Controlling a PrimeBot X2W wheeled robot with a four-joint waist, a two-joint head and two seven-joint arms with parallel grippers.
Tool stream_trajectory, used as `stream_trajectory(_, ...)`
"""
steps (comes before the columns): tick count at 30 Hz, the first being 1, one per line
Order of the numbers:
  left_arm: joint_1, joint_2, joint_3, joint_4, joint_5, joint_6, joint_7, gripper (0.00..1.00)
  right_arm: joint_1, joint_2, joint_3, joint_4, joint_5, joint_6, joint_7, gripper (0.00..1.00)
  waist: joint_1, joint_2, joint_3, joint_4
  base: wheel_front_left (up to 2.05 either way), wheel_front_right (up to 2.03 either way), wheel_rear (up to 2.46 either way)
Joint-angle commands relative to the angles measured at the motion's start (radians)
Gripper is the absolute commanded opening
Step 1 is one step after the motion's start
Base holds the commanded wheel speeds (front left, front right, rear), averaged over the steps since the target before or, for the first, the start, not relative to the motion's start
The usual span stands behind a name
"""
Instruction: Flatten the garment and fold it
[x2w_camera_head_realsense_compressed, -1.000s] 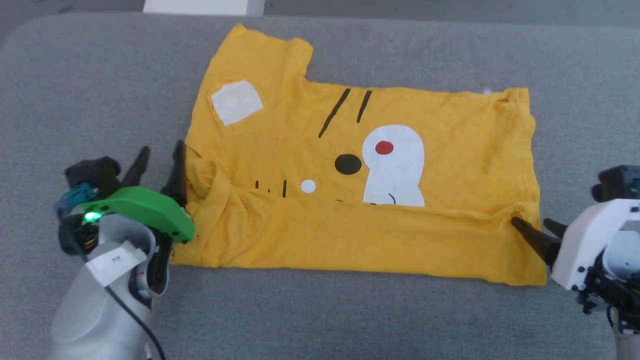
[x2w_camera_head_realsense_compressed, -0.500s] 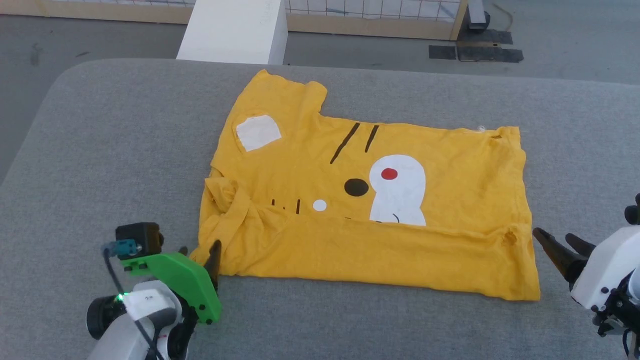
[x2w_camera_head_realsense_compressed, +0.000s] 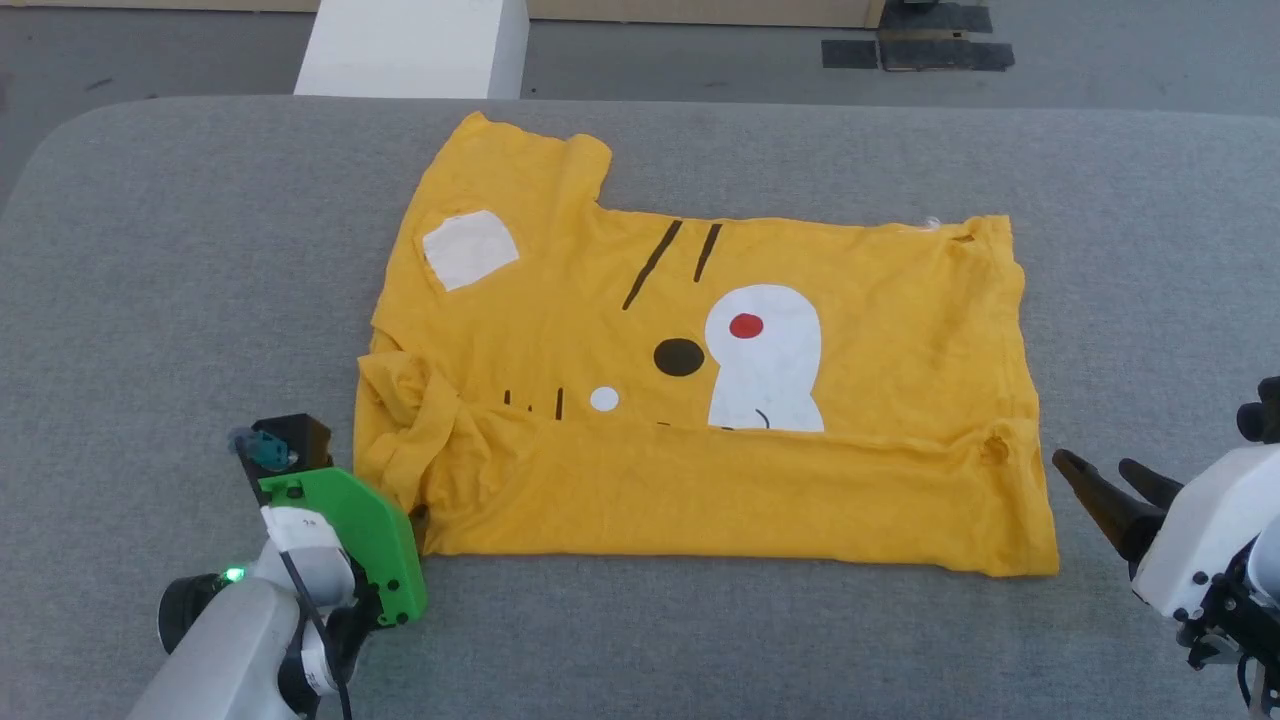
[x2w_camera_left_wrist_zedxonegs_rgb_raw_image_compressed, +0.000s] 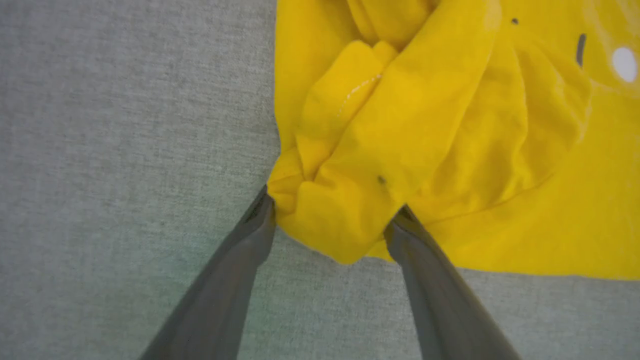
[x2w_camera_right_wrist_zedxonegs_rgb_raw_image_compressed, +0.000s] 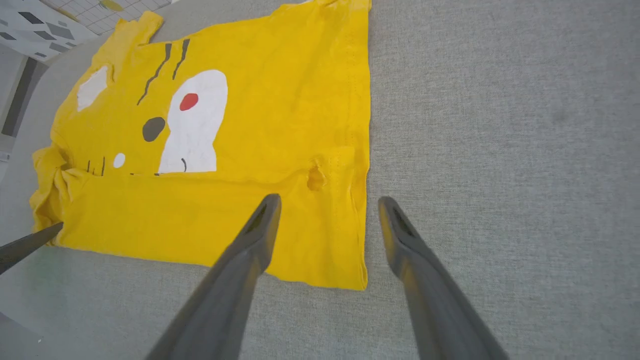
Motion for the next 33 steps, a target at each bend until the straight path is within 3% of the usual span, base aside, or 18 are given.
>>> stream_trajectory(1, 0.017, -0.012, -0.010, 0.028, -0.013, -0.001, 0.014, 0.01, -0.008, -0.008, 0.006, -0.008, -0.006, -0.001, 0.007, 1.00, 0.0000, 0.0000, 0.009, -0.013, 0.00, 0.00, 0.00)
stream_trajectory(8, 0.066, -0.024, 0.039, -0.010, -0.052, 0.003, -0.053, 0.00, 0.067, -0.073, 0.086, -0.062, -0.117, -0.001, 0.036, 1.00, 0.0000, 0.0000, 0.009, -0.009, 0.00, 0.00, 0.00)
stream_trajectory(12, 0.093, -0.020, 0.061, -0.065, -0.056, 0.016, -0.086, 0.00, 0.097, -0.059, 0.148, -0.056, -0.168, -0.001, 0.049, 1.00, 0.0000, 0.0000, 0.023, 0.000, 0.00, 0.00, 0.00)
stream_trajectory(20, 0.096, -0.015, 0.060, -0.127, -0.047, 0.029, -0.094, 0.00, 0.042, -0.055, 0.205, 0.073, -0.304, -0.001, -0.020, 1.00, 0.0000, 0.0000, 0.062, 0.019, 0.00, 0.00, 0.00)
stream_trajectory(29, 0.095, -0.025, 0.054, -0.132, -0.051, 0.022, -0.111, 0.00, 0.007, -0.039, 0.234, 0.195, -0.313, -0.001, -0.073, 1.00, 0.0000, 0.0000, 0.082, 0.031, 0.00, 0.00, 0.00)
stream_trajectory(30, 0.095, -0.026, 0.054, -0.131, -0.052, 0.021, -0.113, 0.00, 0.004, -0.041, 0.240, 0.201, -0.308, -0.001, -0.071, 0.27, 0.0000, 0.0000, 0.082, 0.032, 0.00, 0.00, 0.00)
stream_trajectory(31, 0.095, -0.027, 0.054, -0.130, -0.053, 0.019, -0.115, 0.00, 0.001, -0.044, 0.246, 0.202, -0.299, -0.001, -0.070, 0.00, 0.0000, 0.0000, 0.080, 0.032, 0.00, 0.00, 0.00)
stream_trajectory(33, 0.096, -0.031, 0.059, -0.130, -0.060, 0.017, -0.121, 0.00, -0.006, -0.056, 0.255, 0.196, -0.281, -0.001, -0.066, 0.00, 0.0000, 0.0000, 0.072, 0.031, 0.00, 0.00, 0.00)
